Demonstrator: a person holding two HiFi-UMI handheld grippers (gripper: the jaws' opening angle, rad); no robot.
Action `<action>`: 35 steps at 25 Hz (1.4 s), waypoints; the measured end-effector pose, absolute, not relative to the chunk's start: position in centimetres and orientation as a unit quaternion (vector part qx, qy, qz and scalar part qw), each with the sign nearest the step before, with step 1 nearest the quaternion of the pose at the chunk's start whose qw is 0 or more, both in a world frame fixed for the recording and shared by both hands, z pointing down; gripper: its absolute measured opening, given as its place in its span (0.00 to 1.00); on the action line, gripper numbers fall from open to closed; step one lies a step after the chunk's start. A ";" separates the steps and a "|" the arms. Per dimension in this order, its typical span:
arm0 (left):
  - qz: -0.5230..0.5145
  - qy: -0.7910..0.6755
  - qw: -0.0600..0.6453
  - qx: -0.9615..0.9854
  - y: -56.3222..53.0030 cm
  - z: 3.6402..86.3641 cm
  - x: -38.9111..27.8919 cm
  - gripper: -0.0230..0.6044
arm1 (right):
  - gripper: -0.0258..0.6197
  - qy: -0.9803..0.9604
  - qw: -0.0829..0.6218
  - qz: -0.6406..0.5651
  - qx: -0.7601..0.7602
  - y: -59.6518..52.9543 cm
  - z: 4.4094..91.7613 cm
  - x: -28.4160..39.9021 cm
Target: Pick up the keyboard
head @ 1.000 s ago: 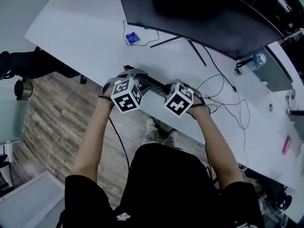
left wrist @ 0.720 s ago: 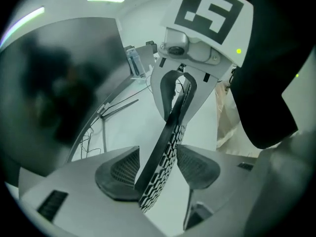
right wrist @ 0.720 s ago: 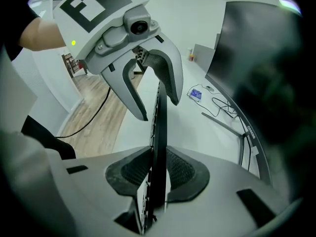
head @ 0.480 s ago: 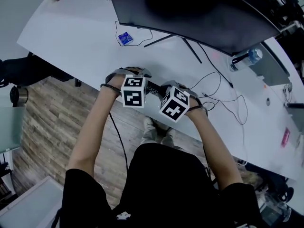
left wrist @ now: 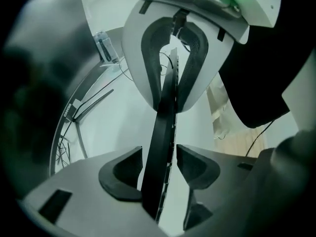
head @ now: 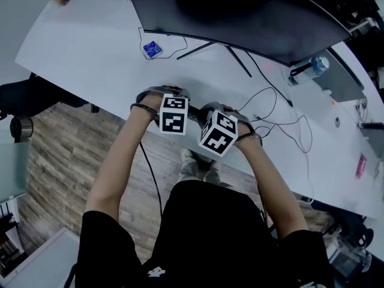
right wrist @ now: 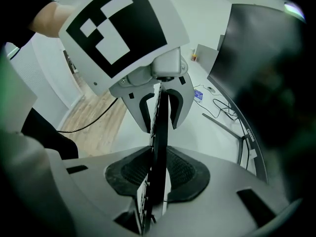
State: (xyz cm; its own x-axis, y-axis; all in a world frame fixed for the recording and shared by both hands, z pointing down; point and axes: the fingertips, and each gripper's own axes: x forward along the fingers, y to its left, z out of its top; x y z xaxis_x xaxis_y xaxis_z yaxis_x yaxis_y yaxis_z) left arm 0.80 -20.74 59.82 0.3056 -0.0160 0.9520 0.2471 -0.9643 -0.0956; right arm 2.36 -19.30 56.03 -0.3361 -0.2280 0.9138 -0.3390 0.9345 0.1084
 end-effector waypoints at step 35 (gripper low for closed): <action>-0.593 -0.116 0.118 -0.788 -19.2 61.3 0.5 0.17 | 0.33 -0.779 0.601 0.129 0.123 -16.2 57.4 9.1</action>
